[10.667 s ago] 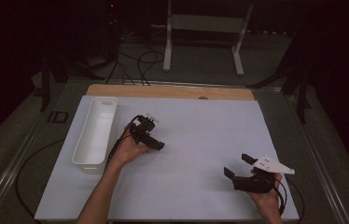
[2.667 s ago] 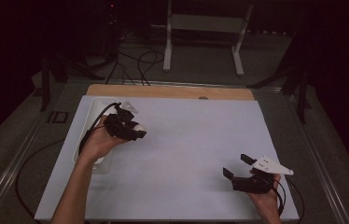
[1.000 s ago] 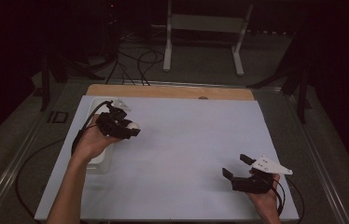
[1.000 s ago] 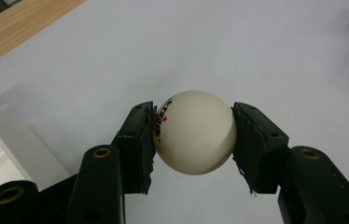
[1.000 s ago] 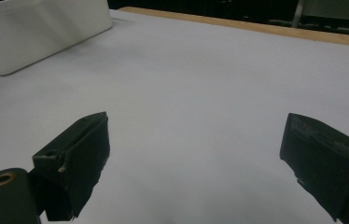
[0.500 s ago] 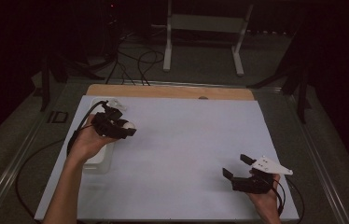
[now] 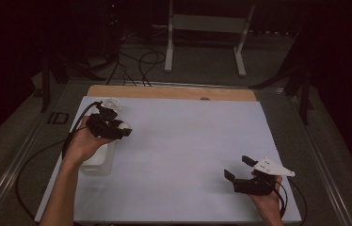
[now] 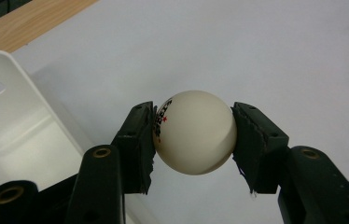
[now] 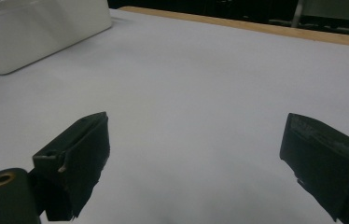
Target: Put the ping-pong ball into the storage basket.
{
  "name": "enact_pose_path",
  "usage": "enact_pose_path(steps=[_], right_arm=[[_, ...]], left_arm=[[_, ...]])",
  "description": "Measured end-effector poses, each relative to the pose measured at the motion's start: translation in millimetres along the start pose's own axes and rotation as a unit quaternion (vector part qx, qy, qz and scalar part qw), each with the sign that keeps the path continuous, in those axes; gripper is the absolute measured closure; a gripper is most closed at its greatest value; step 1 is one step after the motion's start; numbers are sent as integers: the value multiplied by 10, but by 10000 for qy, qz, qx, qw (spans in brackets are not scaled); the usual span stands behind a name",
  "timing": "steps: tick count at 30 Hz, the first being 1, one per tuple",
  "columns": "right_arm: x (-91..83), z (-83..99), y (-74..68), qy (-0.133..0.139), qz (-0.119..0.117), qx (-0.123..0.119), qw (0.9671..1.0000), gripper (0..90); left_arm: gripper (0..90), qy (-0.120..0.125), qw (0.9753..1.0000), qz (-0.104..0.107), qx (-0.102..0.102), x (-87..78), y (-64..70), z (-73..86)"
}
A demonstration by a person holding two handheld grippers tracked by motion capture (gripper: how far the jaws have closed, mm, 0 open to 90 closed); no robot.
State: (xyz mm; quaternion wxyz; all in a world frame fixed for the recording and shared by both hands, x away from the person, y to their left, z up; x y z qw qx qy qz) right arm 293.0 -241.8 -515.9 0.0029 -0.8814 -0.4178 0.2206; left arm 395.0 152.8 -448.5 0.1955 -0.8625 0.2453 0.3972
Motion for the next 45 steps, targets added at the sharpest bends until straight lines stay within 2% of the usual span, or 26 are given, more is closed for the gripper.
enact_pose_path(steps=[11,17,27,45], right_arm=[[-3,-1,2,3,7,2,10000,80],[-8,-1,3,3,15,8,10000,80],[-2,3,3,-13,13,18,10000,80],[3,8,2,-24,1,10,10000,81]], left_arm=[[512,17,9997,-172,-181,-26,-68,6],[513,3,9994,-254,-213,-39,-108,20],[512,-60,9985,-360,-406,-48,-185,59],[512,-183,9978,-438,-470,-52,-274,123]])
Point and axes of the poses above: each handheld gripper's, and its own axes: x roughly forward along the jaws, z roughly out of its underside, y roughly to its right, the point moved 8 cm from there along x, roughly forward along the jaws, and after that the axes turned 13 degrees about -z, right-handed, at the moved point
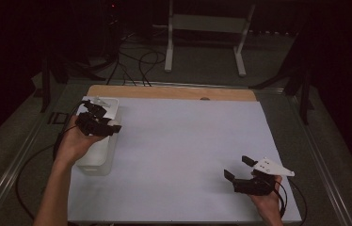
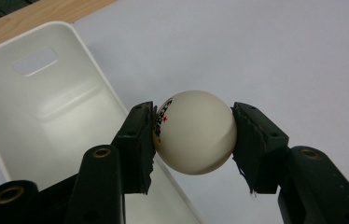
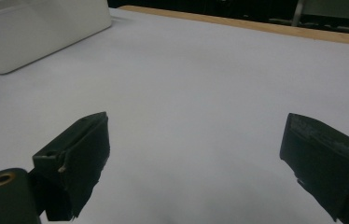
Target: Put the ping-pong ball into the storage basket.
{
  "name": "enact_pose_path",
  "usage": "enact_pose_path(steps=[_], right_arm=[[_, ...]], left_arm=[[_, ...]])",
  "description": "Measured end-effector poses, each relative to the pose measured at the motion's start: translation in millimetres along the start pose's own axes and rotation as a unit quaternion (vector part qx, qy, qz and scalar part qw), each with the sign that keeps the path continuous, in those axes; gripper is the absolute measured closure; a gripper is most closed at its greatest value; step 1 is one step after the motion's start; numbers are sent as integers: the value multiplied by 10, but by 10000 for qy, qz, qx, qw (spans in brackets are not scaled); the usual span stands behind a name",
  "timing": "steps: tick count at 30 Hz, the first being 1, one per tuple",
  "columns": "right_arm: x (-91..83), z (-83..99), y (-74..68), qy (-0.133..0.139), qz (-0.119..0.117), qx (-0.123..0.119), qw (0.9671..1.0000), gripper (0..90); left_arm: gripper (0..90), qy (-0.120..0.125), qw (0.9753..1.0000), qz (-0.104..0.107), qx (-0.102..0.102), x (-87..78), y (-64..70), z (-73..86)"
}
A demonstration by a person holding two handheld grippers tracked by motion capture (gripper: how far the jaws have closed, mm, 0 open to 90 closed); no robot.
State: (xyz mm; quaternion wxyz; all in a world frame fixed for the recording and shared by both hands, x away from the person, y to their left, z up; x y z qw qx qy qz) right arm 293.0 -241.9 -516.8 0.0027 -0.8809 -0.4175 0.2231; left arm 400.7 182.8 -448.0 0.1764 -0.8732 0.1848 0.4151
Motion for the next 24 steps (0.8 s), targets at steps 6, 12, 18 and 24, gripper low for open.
enact_pose_path(steps=[6,12,18,24], right_arm=[[-1,-3,-3,14,-2,11,10000,80],[-7,-1,1,6,13,17,10000,81],[-6,-2,0,9,15,10,10000,80],[-9,-2,2,8,21,17,10000,80]], left_arm=[[512,-83,10000,-22,-16,15,-45,38],[512,-109,9999,-43,-52,15,-83,72],[512,-128,9999,-66,-92,9,-114,93],[512,-137,9998,-96,-110,2,-141,108]])
Point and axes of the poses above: each handheld gripper's, and its own axes: x roughly forward along the jaws, z roughly out of its underside, y roughly to its right, the point moved 8 cm from there along x, roughly forward along the jaws, and after that the axes turned 13 degrees about -z, right-handed, at the moved point
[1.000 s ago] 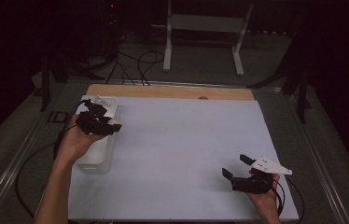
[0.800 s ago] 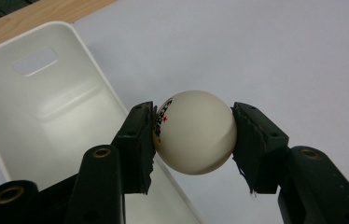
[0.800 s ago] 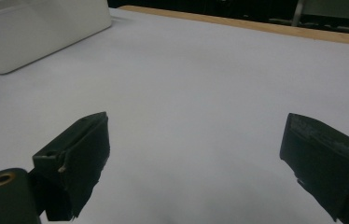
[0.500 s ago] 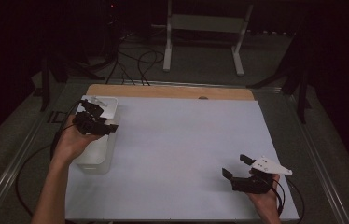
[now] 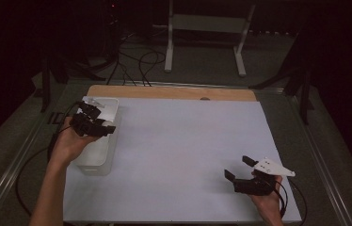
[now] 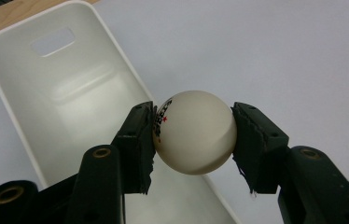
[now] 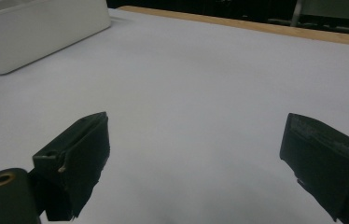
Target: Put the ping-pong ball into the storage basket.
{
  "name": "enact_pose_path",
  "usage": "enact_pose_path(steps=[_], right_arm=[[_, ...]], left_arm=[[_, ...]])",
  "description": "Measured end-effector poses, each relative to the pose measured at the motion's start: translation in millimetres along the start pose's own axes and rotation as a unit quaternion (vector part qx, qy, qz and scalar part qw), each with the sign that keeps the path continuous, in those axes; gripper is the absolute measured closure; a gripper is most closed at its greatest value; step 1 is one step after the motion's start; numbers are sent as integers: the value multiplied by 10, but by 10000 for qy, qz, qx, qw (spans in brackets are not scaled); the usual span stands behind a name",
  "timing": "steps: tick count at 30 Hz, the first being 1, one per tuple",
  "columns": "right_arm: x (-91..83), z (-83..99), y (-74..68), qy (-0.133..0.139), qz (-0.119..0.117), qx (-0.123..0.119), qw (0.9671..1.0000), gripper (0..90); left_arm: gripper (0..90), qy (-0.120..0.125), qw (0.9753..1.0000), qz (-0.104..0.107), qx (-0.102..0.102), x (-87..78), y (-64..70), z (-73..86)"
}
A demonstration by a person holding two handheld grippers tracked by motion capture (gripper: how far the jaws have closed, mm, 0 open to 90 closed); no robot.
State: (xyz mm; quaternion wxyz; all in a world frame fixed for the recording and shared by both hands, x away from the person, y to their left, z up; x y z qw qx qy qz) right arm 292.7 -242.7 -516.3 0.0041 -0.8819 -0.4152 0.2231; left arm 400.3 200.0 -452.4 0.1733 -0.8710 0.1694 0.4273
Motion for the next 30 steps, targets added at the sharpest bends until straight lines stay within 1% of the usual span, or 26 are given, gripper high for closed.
enact_pose_path(steps=[9,15,22,30], right_arm=[[1,0,-1,1,0,-3,10000,80],[1,1,-2,-1,2,-1,10000,80],[2,1,-2,0,0,0,10000,81],[3,1,-3,0,-3,-2,10000,80]], left_arm=[[512,-11,10000,-37,-21,-13,-39,23],[512,-40,10000,-64,22,-3,-55,40],[512,-57,9999,-109,18,-4,-77,59],[512,-76,9999,-136,-22,1,-111,88]])
Point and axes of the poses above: each handheld gripper's, and its own axes: x roughly forward along the jaws, z roughly out of its underside, y roughly to its right, the point moved 8 cm from there along x, roughly forward along the jaws, and after that the axes turned 13 degrees about -z, right-handed, at the moved point
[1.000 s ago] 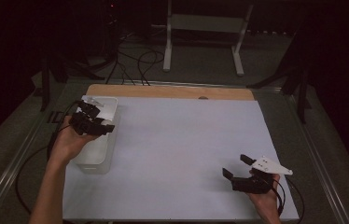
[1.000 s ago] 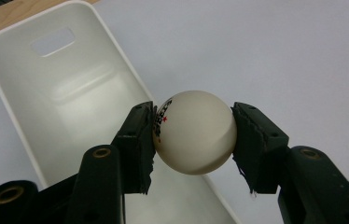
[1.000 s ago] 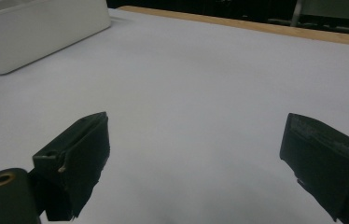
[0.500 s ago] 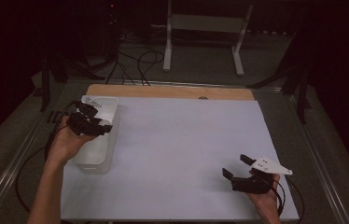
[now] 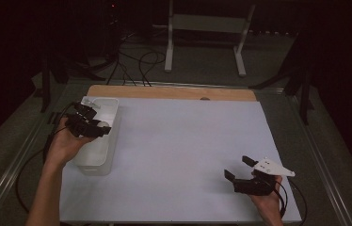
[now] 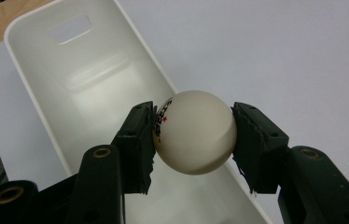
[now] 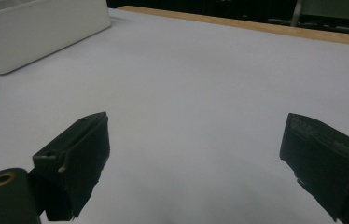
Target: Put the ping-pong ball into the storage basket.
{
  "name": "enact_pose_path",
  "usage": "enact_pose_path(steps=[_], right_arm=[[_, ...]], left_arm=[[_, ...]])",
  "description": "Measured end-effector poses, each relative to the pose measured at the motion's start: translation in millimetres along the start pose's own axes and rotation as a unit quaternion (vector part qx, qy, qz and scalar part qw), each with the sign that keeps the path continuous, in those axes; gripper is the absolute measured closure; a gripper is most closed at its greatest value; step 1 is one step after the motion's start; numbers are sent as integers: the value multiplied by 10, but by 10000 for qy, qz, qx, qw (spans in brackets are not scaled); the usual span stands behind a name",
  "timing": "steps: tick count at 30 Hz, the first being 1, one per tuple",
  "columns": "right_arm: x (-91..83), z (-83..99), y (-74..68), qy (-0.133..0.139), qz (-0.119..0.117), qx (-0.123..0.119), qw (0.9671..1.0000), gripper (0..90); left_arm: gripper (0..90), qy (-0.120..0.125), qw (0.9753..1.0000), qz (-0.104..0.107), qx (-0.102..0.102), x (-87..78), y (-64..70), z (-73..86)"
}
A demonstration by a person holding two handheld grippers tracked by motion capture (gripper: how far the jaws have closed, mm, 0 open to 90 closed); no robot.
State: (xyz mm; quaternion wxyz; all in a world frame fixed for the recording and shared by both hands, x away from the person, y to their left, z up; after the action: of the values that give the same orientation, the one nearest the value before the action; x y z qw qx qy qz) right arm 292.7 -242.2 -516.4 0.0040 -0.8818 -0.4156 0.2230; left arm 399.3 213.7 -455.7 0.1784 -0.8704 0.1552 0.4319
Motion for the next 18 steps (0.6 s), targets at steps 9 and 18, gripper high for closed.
enact_pose_path(steps=[9,18], right_arm=[[-2,0,1,-1,-2,5,10000,81],[5,1,-2,1,-15,-1,10000,80]], left_arm=[[512,-39,10000,-31,-20,17,-26,28],[512,-74,9999,-80,-44,16,-64,53]])
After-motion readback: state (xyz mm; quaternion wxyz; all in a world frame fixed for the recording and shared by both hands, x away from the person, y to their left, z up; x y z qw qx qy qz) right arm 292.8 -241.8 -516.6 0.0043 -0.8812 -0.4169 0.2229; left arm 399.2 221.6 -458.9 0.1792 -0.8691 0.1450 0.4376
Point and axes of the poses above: each handheld gripper's, and its own axes: x roughly forward along the jaws, z roughly out of its underside, y roughly to its right, the point moved 8 cm from there along x, roughly forward along the jaws, and after that the axes turned 13 degrees about -z, right-handed, at the moved point
